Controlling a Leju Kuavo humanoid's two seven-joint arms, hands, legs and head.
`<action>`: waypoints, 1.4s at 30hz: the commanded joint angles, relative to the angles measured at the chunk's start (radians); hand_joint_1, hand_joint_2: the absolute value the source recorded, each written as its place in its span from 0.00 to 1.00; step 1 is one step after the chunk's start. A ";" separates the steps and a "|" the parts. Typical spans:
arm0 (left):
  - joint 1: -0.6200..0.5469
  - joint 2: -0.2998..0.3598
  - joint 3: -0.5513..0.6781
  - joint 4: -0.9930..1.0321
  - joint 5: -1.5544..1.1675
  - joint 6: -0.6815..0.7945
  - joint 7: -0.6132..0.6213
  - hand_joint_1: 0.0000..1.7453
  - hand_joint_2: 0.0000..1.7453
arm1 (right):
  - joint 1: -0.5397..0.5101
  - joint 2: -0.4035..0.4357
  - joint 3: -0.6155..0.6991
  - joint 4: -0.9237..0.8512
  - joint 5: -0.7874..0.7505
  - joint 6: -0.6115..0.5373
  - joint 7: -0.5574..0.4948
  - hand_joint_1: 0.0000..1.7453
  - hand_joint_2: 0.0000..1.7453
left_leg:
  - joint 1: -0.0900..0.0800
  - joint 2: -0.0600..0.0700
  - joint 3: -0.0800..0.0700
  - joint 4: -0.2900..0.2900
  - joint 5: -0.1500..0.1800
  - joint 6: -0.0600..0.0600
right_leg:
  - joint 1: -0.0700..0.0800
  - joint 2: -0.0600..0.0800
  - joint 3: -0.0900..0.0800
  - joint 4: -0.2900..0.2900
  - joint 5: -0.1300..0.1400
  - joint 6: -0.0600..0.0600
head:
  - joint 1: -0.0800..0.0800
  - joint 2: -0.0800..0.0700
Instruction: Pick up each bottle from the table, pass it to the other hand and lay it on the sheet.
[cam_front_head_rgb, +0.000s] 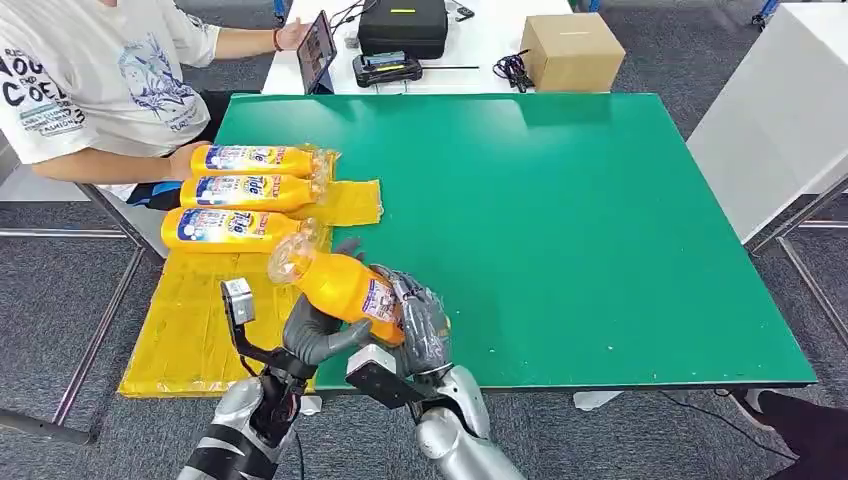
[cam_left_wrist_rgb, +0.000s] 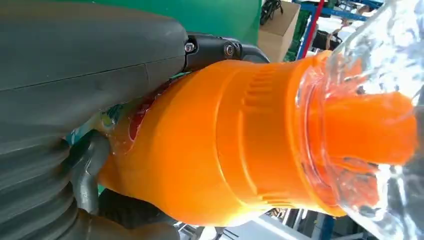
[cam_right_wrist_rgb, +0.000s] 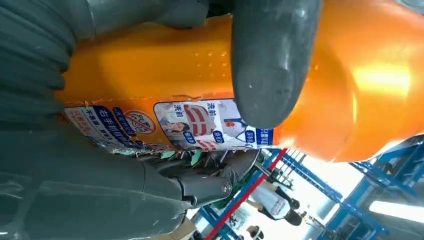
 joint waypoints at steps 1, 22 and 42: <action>-0.032 0.027 -0.018 0.051 0.022 -0.012 0.008 0.00 1.00 | -0.041 0.007 0.043 0.103 -0.009 0.022 0.001 1.00 1.00 | 0.002 0.002 0.005 0.000 -0.002 -0.002 | 0.002 0.001 0.005 -0.001 -0.001 -0.002 | 0.000 0.000; -0.011 0.029 0.001 0.018 0.031 0.001 -0.014 1.00 1.00 | -0.043 0.015 0.067 0.135 -0.047 0.037 0.008 1.00 1.00 | 0.002 0.002 0.005 0.000 -0.002 -0.002 | 0.003 0.002 0.005 -0.001 -0.001 -0.003 | 0.000 0.000; 0.022 0.023 0.071 -0.050 0.010 0.084 -0.033 1.00 1.00 | 0.000 -0.006 -0.028 -0.117 -0.188 0.093 0.055 0.00 0.00 | 0.001 0.002 0.002 0.001 -0.001 -0.001 | 0.001 0.001 0.002 0.000 -0.001 -0.002 | 0.000 0.000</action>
